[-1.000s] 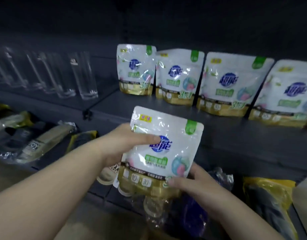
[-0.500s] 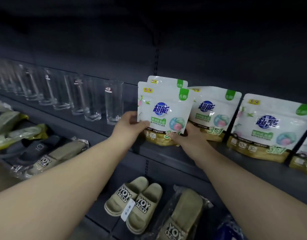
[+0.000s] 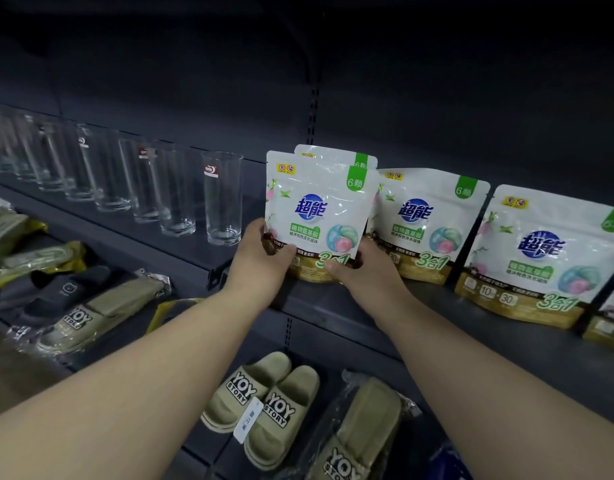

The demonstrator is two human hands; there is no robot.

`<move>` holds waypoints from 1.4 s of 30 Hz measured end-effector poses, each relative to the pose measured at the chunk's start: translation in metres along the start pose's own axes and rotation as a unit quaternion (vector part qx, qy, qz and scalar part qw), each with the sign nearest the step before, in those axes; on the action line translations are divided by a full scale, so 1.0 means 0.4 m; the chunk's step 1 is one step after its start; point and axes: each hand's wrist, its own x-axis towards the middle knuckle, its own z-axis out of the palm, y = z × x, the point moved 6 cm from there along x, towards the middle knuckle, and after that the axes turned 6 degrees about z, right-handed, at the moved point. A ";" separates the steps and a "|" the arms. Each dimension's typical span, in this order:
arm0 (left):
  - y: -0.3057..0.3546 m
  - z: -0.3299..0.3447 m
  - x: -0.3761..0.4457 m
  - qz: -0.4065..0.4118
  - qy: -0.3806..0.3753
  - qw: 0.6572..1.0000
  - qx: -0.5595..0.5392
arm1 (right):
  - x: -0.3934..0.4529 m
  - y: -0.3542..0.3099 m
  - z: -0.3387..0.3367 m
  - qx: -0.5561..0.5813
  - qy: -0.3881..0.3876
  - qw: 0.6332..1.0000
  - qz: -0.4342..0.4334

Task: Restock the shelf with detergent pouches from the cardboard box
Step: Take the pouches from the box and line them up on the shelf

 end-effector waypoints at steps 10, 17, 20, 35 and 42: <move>0.008 -0.013 -0.020 -0.026 0.043 0.999 -0.021 | -0.006 0.006 -0.003 0.034 -0.010 0.999 0.011; 0.016 -0.018 -0.129 -0.006 0.129 0.992 -0.014 | -0.121 0.006 -0.066 0.080 0.079 0.993 0.035; 0.002 0.048 -0.252 -0.017 0.063 0.997 -0.050 | -0.238 0.013 -0.097 0.151 0.092 0.984 -0.001; -0.337 0.303 -0.894 -0.228 -0.485 0.834 0.134 | -0.747 0.605 -0.121 -0.066 -0.144 0.953 0.259; -0.500 0.317 -1.026 -0.260 -0.568 0.725 0.290 | -0.796 0.632 -0.091 -0.143 -0.152 0.944 0.255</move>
